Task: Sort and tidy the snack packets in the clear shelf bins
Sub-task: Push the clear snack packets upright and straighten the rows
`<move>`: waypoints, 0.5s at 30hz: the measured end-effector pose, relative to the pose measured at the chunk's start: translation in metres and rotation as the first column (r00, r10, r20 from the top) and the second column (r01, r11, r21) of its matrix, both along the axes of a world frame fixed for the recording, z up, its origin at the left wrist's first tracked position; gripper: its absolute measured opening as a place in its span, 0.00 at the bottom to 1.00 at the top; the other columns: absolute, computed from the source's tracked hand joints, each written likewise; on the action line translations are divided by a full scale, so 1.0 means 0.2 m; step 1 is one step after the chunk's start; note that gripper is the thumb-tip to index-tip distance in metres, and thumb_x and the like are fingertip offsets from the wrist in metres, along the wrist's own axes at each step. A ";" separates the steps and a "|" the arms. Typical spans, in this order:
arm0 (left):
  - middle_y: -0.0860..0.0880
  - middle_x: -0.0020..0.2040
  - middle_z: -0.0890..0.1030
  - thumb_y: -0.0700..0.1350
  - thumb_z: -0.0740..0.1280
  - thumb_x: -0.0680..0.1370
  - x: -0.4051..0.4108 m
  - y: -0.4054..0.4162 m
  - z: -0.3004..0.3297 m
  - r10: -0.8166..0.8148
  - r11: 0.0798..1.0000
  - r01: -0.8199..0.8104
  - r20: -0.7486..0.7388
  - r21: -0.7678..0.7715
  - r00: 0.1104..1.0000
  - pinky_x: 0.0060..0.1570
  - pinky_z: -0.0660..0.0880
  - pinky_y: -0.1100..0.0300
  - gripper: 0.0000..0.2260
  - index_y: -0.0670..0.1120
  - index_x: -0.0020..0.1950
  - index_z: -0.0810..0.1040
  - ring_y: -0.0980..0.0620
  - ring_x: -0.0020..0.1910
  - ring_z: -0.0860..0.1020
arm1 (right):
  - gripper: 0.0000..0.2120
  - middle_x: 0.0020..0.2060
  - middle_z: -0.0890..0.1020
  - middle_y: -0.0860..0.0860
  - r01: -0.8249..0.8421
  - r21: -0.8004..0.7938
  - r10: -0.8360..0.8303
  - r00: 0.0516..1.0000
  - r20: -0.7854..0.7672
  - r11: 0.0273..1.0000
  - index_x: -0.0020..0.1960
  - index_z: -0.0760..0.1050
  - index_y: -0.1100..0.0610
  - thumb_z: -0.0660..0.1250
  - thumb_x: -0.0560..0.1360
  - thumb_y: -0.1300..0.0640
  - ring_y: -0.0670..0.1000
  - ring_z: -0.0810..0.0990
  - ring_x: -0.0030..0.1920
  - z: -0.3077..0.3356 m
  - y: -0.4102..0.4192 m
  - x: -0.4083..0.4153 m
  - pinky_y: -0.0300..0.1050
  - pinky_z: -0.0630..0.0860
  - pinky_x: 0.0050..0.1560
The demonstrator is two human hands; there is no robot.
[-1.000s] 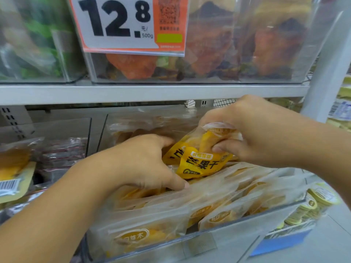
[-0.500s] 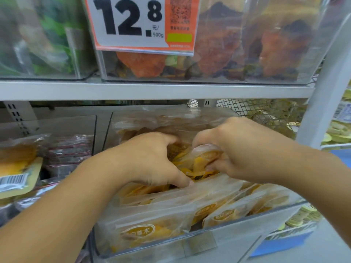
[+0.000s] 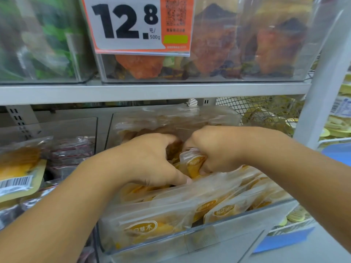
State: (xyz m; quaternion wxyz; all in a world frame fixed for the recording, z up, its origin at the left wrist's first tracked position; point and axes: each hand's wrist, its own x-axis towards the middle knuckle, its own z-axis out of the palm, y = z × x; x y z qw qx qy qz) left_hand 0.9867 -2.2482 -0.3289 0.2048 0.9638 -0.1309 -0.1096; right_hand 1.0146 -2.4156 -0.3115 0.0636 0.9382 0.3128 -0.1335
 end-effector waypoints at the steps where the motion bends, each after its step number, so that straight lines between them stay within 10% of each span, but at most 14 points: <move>1: 0.59 0.74 0.69 0.62 0.78 0.67 0.00 0.01 0.01 -0.004 1.000 0.004 -0.013 0.000 1.000 0.68 0.68 0.60 0.44 0.60 0.78 0.62 0.56 0.69 0.71 | 0.09 0.43 0.81 0.47 -0.009 -0.037 0.009 1.000 -0.008 0.999 0.50 0.77 0.49 0.73 0.72 0.57 0.51 0.80 0.45 -0.02 0.01 0.02 0.52 0.81 0.48; 9: 0.57 0.71 0.72 0.51 0.75 0.69 -0.04 0.01 0.00 0.018 0.996 -0.023 0.056 0.089 0.998 0.67 0.73 0.52 0.37 0.60 0.75 0.65 0.53 0.67 0.72 | 0.07 0.42 0.81 0.47 -0.057 0.006 0.057 0.997 -0.051 0.998 0.50 0.78 0.52 0.72 0.73 0.57 0.50 0.79 0.43 -0.03 -0.01 0.05 0.50 0.79 0.45; 15: 0.60 0.51 0.76 0.48 0.73 0.70 -0.07 0.00 0.01 0.017 0.984 -0.050 0.188 0.172 0.982 0.42 0.74 0.60 0.18 0.64 0.54 0.73 0.56 0.48 0.76 | 0.12 0.42 0.81 0.42 -0.014 0.177 0.005 0.999 0.049 0.984 0.53 0.79 0.48 0.75 0.71 0.59 0.42 0.76 0.42 -0.02 -0.11 0.00 0.37 0.72 0.39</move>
